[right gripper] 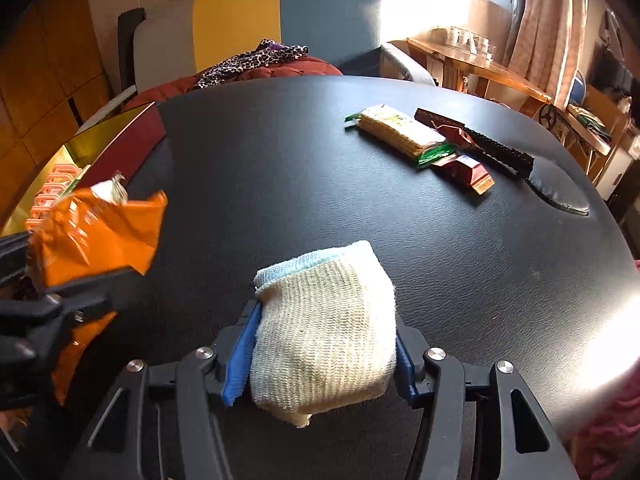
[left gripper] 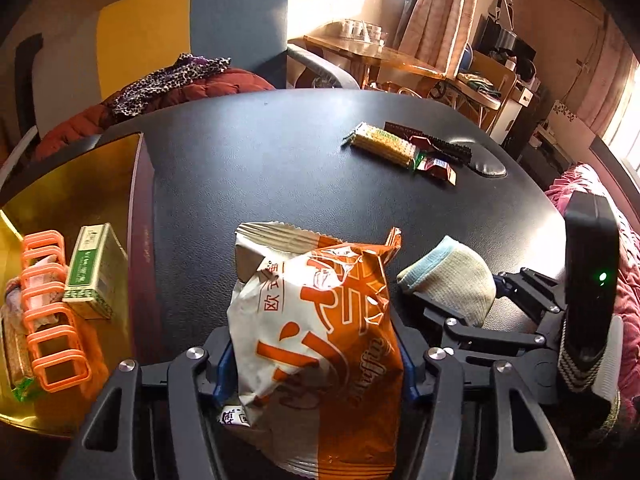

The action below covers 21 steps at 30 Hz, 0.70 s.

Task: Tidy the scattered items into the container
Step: 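Drop the snack bag into the gold tray with the left gripper while the right drops the sock in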

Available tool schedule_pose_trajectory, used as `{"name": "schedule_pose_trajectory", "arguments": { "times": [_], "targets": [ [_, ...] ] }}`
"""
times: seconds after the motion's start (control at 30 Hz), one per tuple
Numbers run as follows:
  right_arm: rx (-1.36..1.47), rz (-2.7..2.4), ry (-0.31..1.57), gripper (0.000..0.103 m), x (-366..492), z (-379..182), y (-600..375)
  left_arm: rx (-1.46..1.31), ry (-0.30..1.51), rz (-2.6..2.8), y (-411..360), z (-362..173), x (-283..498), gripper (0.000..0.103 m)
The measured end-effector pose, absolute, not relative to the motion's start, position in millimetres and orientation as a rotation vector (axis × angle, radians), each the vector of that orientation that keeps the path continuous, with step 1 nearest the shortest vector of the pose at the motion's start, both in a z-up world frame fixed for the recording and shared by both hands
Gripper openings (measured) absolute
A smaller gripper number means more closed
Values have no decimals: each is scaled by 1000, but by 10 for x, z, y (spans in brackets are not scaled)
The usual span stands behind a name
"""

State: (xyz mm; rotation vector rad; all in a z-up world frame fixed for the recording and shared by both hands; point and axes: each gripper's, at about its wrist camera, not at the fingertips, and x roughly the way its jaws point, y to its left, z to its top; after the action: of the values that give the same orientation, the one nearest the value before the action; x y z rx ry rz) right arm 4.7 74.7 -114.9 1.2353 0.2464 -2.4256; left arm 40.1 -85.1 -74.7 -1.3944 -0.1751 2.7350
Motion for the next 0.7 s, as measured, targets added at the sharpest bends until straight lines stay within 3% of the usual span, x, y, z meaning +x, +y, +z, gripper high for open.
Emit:
{"name": "schedule_pose_trajectory", "arguments": {
  "times": [0.33, 0.7],
  "targets": [
    [1225, -2430, 254, 59, 80, -1172, 688, -1323, -362, 3012, -2000, -301, 734, 62],
    [1228, -2437, 260, 59, 85, -1181, 682, -1581, -472, 3176, -3217, -661, 760, 62]
  ]
}}
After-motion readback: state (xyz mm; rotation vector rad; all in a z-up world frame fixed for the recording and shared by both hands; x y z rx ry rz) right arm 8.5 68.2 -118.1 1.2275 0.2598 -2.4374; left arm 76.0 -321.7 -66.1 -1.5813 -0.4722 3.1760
